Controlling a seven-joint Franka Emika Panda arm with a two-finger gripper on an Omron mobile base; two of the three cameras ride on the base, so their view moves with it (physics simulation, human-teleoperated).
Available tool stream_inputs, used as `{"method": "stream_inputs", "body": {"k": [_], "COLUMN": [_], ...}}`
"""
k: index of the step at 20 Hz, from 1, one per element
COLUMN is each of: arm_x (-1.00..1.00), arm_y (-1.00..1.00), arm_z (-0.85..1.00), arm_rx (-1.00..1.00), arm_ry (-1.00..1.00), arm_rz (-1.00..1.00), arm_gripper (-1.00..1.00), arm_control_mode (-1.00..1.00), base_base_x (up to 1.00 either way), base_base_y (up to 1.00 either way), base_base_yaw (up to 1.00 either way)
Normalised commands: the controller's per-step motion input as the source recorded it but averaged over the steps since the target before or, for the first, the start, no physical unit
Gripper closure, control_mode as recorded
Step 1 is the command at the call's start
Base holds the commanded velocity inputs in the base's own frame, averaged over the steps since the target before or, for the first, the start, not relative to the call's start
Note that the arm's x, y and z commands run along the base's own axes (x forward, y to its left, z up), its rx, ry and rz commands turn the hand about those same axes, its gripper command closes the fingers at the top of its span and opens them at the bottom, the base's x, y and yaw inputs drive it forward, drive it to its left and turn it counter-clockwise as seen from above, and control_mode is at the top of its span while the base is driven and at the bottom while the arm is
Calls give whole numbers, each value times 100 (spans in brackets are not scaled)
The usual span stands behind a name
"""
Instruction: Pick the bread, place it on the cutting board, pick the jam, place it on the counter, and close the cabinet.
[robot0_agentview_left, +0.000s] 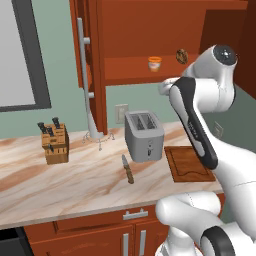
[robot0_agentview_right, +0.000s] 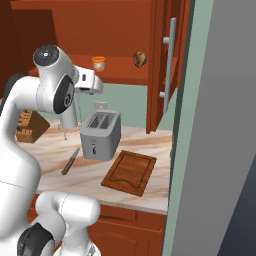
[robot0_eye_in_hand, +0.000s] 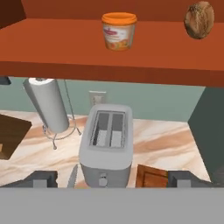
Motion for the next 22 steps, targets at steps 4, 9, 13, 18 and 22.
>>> {"method": "stream_inputs", "body": {"k": [4,9,13,18,22], "arm_x": [0,0,0,5,8], "arm_y": [0,0,0,0,0], "arm_z": [21,15,11,13,21], "arm_rx": [0,0,0,0,0], "arm_ry": [-12,-9,-10,-4,0], "arm_rz": [0,0,0,0,0], "arm_gripper": [-100,-100,-100,-100,-100], "arm_control_mode": [-100,-100,-100,-100,-100], "base_base_x": [0,0,0,0,0], "base_base_y": [0,0,0,0,0], "base_base_yaw": [0,0,0,0,0]}}
